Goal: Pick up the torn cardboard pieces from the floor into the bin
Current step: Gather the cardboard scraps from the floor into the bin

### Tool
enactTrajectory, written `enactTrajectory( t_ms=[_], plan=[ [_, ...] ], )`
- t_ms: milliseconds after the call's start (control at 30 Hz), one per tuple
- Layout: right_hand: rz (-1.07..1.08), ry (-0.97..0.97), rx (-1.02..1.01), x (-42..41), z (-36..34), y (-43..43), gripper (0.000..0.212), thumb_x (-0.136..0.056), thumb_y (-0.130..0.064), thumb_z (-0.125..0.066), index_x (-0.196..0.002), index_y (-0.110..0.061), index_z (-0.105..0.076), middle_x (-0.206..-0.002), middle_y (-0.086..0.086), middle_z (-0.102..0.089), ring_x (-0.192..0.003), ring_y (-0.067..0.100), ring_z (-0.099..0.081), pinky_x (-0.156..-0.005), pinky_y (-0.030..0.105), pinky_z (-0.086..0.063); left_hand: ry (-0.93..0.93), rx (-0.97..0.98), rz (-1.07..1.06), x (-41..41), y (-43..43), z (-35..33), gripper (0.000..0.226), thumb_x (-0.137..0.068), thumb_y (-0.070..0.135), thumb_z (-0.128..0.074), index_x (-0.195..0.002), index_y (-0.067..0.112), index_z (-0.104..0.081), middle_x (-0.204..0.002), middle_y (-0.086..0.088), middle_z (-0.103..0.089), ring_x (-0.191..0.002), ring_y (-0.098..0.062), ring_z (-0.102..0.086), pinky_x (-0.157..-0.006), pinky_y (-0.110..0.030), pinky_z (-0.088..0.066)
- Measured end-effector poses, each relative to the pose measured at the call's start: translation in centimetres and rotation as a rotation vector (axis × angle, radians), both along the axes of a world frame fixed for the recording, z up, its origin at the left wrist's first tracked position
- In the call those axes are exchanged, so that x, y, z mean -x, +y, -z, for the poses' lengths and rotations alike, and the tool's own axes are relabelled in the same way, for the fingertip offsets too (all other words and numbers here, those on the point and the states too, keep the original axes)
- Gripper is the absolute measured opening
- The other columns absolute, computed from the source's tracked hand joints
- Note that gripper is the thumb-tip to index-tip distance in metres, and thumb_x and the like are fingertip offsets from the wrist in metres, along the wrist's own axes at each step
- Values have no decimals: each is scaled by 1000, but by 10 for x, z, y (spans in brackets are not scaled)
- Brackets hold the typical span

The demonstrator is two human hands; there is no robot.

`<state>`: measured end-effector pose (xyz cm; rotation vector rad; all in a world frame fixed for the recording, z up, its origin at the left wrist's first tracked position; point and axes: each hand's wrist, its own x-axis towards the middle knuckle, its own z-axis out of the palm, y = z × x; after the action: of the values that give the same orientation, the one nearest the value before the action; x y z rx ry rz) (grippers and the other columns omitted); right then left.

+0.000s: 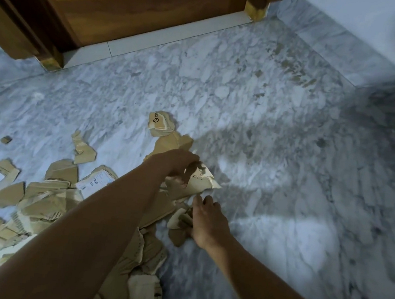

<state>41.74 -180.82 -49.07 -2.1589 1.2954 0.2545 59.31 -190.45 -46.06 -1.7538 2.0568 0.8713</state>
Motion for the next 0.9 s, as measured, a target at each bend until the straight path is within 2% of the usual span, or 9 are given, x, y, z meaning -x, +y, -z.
enactTrajectory(
  t_ms=[133,200,267,333,500,633,700,800,900],
  plan=[
    [-81,-5,-68,5,3,-6,77,-80,-37,-81,-135,-13,-32,-130,12,-39,-117,32,-43,-88,42,-50,-19,36,18,0,2,-8,52,-79,17,-79,-121,11,-51,-120,-4,-55,-113,-25,-53,-90,-35,-43],
    [-79,-22,-96,4,2,-3,89,-75,-49,-82,-137,-11,-31,-134,12,-34,-119,32,-38,-91,44,-50,-13,12,34,2,7,-6,56,-76,15,-81,-122,8,-50,-113,-5,-54,-113,-26,-52,-92,-34,-42],
    [-62,-11,-36,0,5,3,91,-79,-43,-80,-144,-9,-26,-143,14,-27,-124,35,-36,-92,44,-50,-35,22,68,3,10,0,59,-72,16,-83,-120,7,-50,-109,-4,-51,-112,-27,-50,-92,-36,-43],
    [-13,-10,37,-3,9,9,79,-89,-28,-74,-147,-8,-25,-148,16,-28,-125,36,-39,-91,42,-50,-87,52,75,1,12,8,60,-73,23,-82,-121,9,-48,-120,-9,-52,-109,-28,-51,-87,-37,-43],
    [38,-18,5,-7,11,5,64,-90,-17,-70,-142,-9,-34,-128,14,-52,-116,34,-53,-88,42,-50,-151,-1,89,-4,13,13,43,-99,24,-50,-141,16,-45,-140,-10,-51,-112,-23,-52,-81,-30,-42],
    [1,-44,-44,-2,16,-1,49,-81,-21,-79,-121,-14,-50,-113,11,-63,-106,32,-60,-84,41,-54,46,-66,-139,-4,17,3,36,-83,3,-66,-114,10,-51,-110,1,-66,-107,-21,-58,-82,-33,-45],
    [-44,-25,-38,1,18,-4,47,-83,-25,-79,-121,-13,-55,-122,11,-55,-108,32,-57,-88,41,-53,113,-37,-201,-6,20,1,38,-79,12,-75,-113,12,-57,-102,4,-63,-101,-18,-58,-78,-29,-42],
    [-153,3,-42,5,14,-7,49,-86,-30,-77,-124,-10,-55,-129,12,-41,-113,35,-50,-92,45,-51,216,79,-310,-14,27,-6,30,-74,27,-83,-97,21,-65,-92,0,-64,-92,-21,-62,-70,-27,-42],
    [-170,1,-55,7,4,-18,49,-85,-37,-75,-121,-11,-54,-124,11,-46,-112,34,-52,-89,44,-49,312,165,-473,-35,31,-18,36,-74,27,-84,-105,18,-68,-91,3,-66,-86,-15,-61,-64,-18,-40]
  ],
)
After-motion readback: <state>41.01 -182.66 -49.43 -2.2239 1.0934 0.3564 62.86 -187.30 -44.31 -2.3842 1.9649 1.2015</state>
